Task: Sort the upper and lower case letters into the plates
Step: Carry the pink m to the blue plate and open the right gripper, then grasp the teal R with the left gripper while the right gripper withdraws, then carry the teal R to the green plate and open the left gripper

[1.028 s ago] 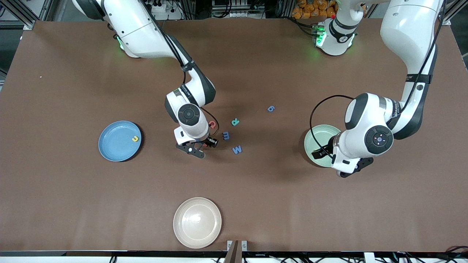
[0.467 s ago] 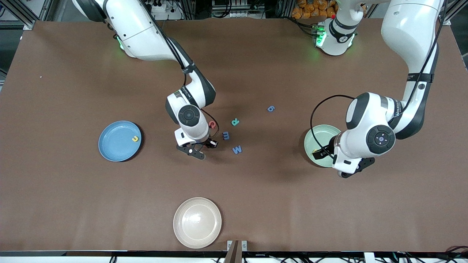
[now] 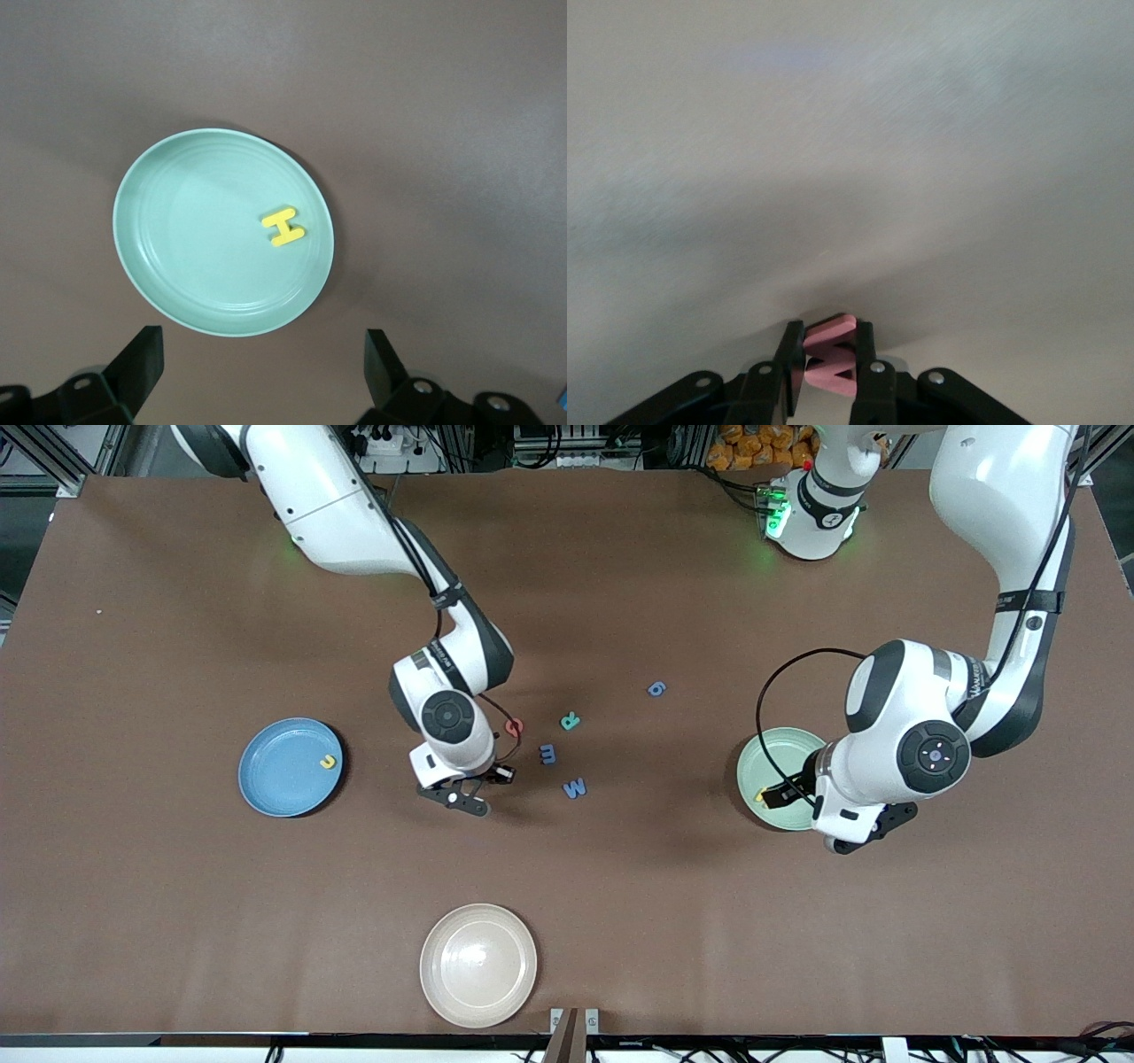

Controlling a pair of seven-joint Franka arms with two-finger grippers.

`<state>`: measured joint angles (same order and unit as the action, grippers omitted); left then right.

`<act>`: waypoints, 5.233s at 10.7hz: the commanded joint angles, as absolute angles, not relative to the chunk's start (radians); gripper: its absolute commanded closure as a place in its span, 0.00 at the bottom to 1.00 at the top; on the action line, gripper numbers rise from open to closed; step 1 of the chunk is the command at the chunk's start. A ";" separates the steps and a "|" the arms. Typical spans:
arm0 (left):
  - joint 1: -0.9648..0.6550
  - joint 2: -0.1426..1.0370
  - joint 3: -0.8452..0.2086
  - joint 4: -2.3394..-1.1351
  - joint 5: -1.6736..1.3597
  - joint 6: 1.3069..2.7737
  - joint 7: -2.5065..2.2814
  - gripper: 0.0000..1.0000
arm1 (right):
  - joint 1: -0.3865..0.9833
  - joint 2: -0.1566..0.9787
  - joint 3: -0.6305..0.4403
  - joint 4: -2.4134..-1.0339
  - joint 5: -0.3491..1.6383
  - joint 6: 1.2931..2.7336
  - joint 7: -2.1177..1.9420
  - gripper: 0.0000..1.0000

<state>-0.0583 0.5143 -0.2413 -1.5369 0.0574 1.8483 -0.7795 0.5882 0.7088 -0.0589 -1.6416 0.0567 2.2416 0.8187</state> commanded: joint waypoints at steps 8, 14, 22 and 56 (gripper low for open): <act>-0.175 0.518 -0.245 -1.528 0.058 1.850 -0.931 0.00 | 0.422 0.564 -0.302 -1.707 0.063 1.927 -0.169 1.00; -0.380 0.577 -0.245 -1.520 -0.034 2.004 -1.072 0.00 | 0.384 0.589 -0.348 -1.778 0.152 1.965 -0.422 0.55; -0.558 0.738 -0.230 -1.528 -0.025 2.329 -1.543 0.00 | 0.359 0.373 -0.348 -1.763 0.175 1.867 -0.410 0.00; -0.165 0.529 -0.207 -1.641 0.001 1.940 -0.830 1.00 | 0.104 0.037 -0.003 -1.689 0.015 1.720 -0.034 0.00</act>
<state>-0.2318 0.5660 -0.1904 -1.5503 0.0087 1.9425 -0.9168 0.0792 0.0233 -0.0148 -1.6746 0.0203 1.7145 -0.0280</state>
